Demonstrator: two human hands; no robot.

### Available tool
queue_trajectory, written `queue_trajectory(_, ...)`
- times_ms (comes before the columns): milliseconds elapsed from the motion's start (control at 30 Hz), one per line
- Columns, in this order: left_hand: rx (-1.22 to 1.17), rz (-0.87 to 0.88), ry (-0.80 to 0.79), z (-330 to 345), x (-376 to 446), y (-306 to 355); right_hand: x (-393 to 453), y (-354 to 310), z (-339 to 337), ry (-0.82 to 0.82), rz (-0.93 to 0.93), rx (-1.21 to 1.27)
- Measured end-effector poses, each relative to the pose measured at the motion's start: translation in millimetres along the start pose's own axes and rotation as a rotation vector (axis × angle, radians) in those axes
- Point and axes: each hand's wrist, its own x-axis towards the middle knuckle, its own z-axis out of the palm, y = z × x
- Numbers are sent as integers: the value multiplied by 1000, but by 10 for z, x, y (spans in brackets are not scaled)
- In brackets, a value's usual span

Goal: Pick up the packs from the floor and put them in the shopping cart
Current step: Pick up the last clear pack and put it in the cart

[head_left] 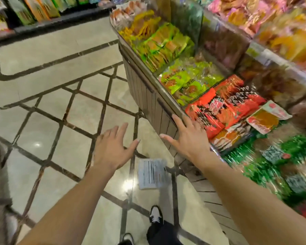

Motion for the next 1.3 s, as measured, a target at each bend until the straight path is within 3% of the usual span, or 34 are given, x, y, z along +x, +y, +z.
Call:
queue_trajectory(167,-17,-13,-172,1201,418,-201,463,102,1303,-169,57,127)
queue_trajectory(367,-34,-17,-349,3039,706,-573,932,336,3278,-371,259,338)
queue_trajectory(500,-81,-51,-425,4230,924,-743,1096,507,4457,-442,365,296)
queue_trajectory(700,-265,-265,-543,5841,990,-903,1294,763,5872,-521,316,225)
queue_trajectory(767,-422,-441,-556,6259,879,-878,1452,796,6189,-512,268,189)
queue_trajectory(933,-1067,-976,-320,7067,483,-723,2098,719,6765,-324,75,98)
queue_trajectory(1000,-1266,-1186,-404,7257,448,-643,2368,659,6923,-298,16,141)
queue_trajectory(1167,-1638,-1211,-575,7469,477,-521,2722,590,7111,-367,-146,18)
queue_trajectory(1300,-1695,-1195,-524,7452,507,-562,2675,741,7045,-528,7,122)
